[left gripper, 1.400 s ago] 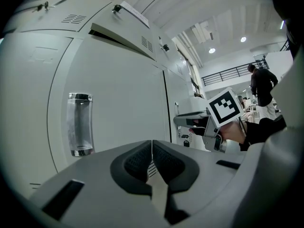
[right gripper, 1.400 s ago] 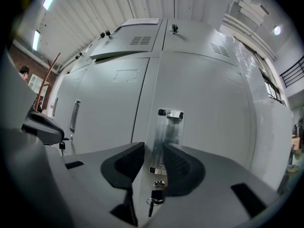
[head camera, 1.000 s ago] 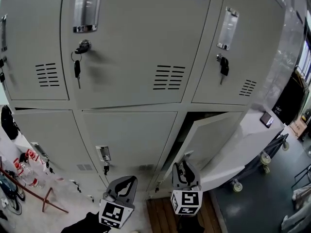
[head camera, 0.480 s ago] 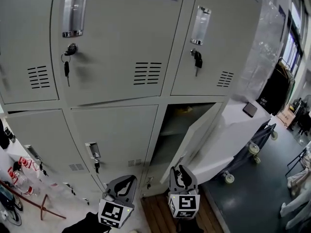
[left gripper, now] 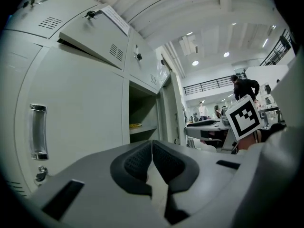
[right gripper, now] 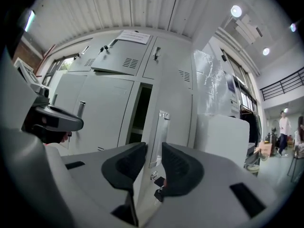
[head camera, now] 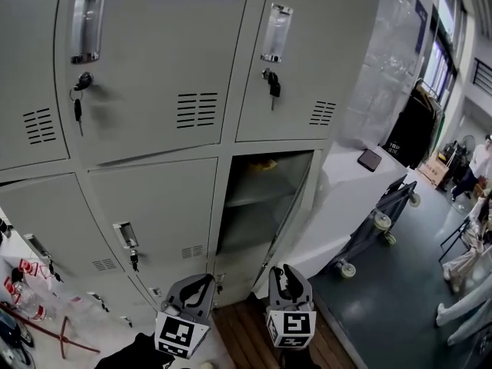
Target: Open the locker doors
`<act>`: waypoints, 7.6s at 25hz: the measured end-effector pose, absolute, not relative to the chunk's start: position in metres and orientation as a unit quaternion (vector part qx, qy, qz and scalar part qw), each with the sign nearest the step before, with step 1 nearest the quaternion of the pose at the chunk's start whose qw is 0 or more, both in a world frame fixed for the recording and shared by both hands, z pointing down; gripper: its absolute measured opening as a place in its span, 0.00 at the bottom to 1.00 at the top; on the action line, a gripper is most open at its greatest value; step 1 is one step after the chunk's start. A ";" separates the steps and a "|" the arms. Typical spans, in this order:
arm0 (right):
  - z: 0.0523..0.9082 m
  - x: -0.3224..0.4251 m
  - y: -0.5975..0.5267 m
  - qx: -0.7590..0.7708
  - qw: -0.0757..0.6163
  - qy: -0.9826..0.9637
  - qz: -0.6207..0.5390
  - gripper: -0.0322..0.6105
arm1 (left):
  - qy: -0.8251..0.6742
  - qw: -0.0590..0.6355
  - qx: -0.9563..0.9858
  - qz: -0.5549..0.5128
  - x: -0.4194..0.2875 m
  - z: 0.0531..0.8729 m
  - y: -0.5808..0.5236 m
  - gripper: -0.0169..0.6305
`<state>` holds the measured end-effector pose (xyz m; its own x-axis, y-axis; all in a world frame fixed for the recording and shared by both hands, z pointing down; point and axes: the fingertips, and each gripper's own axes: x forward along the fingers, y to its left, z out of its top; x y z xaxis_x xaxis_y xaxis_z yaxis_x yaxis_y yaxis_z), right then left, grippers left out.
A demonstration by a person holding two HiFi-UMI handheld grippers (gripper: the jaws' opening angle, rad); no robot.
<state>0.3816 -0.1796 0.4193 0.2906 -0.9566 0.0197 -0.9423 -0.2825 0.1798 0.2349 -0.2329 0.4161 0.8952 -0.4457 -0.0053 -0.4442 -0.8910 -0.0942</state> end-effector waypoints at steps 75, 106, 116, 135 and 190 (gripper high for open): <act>0.401 0.448 -0.061 0.759 0.046 -0.645 -0.077 0.08 | 0.314 0.050 -0.947 -0.040 0.300 0.409 -0.113 0.07; 0.429 0.294 -0.075 0.610 0.012 -0.790 -0.053 0.08 | 0.478 0.038 -0.876 -0.040 0.162 0.415 -0.084 0.07; 0.425 0.219 -0.124 0.546 0.009 -0.836 -0.058 0.08 | 0.546 0.041 -0.835 -0.046 0.086 0.413 -0.113 0.07; 0.401 0.090 -0.276 0.542 0.019 -0.836 -0.077 0.08 | 0.552 0.034 -0.832 -0.043 -0.040 0.401 -0.256 0.07; 0.421 0.044 -0.330 0.641 0.064 -0.764 -0.047 0.26 | 0.406 0.012 -0.912 -0.047 -0.079 0.428 -0.322 0.07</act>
